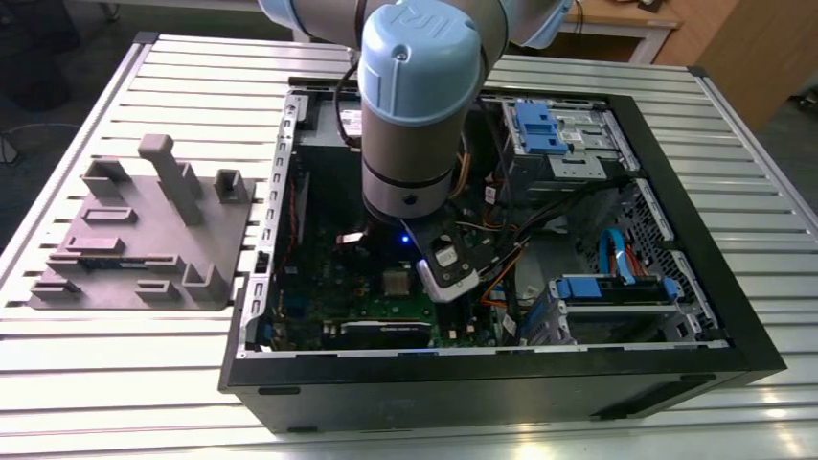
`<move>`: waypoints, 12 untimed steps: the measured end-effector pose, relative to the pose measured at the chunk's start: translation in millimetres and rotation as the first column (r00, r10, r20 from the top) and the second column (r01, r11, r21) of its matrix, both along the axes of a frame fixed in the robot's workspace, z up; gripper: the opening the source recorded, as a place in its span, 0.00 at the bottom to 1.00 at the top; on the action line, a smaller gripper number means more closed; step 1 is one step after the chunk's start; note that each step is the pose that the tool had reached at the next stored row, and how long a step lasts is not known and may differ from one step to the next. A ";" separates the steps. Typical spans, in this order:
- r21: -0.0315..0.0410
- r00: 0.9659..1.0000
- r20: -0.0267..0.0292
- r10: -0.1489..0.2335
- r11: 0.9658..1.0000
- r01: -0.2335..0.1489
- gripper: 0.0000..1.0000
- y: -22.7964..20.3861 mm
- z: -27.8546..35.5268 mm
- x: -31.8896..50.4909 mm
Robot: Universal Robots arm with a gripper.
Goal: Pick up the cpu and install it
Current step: 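Place the cpu into insertion slot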
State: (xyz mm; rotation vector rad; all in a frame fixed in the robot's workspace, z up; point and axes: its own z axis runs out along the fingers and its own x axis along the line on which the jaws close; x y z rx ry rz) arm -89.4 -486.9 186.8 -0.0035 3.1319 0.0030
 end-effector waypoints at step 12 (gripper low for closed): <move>0.000 1.000 0.000 0.000 1.000 0.000 0.48 0.0 0.0 0.0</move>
